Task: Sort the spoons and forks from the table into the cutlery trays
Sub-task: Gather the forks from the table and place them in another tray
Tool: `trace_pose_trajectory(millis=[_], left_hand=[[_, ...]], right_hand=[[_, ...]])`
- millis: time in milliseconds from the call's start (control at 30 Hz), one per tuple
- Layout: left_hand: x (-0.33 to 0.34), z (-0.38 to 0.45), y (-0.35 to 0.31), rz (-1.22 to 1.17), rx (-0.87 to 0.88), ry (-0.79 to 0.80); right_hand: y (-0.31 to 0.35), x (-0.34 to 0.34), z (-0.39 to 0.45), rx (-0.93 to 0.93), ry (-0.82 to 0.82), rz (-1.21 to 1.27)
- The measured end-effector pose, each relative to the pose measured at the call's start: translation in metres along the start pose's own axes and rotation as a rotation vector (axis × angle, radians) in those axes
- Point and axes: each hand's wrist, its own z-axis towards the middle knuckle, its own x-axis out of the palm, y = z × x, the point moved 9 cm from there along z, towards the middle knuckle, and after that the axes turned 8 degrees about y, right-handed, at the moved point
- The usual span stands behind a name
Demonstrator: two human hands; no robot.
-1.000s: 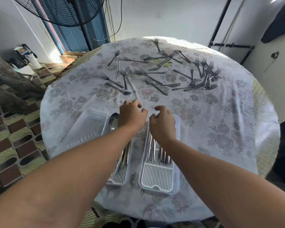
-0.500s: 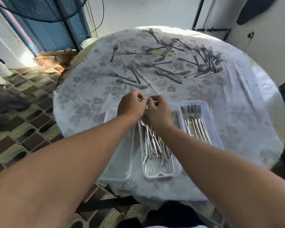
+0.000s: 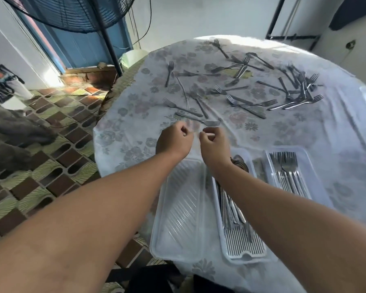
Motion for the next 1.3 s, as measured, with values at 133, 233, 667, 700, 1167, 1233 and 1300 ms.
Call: trace_pose_trajectory(millis=[133, 233, 667, 700, 1167, 1233, 1300], left_hand=[[-0.009, 0.032, 0.031, 0.066, -0.007, 0.069], [-0.020, 0.058, 0.052, 0.089, 0.004, 0.102], [-0.056, 0.140, 0.082, 0.175, 0.169, 0.340], [-0.052, 0.142, 0.080, 0.184, 0.176, 0.372], [0.010, 0.189, 0.050, 0.434, 0.276, 0.636], [0.023, 0.200, 0.043, 0.524, 0.314, 0.659], [0.033, 0.209, 0.035, 0.646, 0.380, 0.691]], right_hand=[[0.001, 0.019, 0.021, 0.037, -0.053, -0.124], [0.000, 0.032, 0.038, 0.077, -0.091, -0.140], [0.008, 0.114, 0.074, 0.221, -0.224, -0.080], [0.004, 0.115, 0.078, 0.242, -0.222, -0.102], [-0.015, 0.108, 0.126, 0.398, -0.097, -0.391], [-0.018, 0.106, 0.129, 0.423, -0.150, -0.394], [-0.019, 0.107, 0.127, 0.454, -0.212, -0.419]])
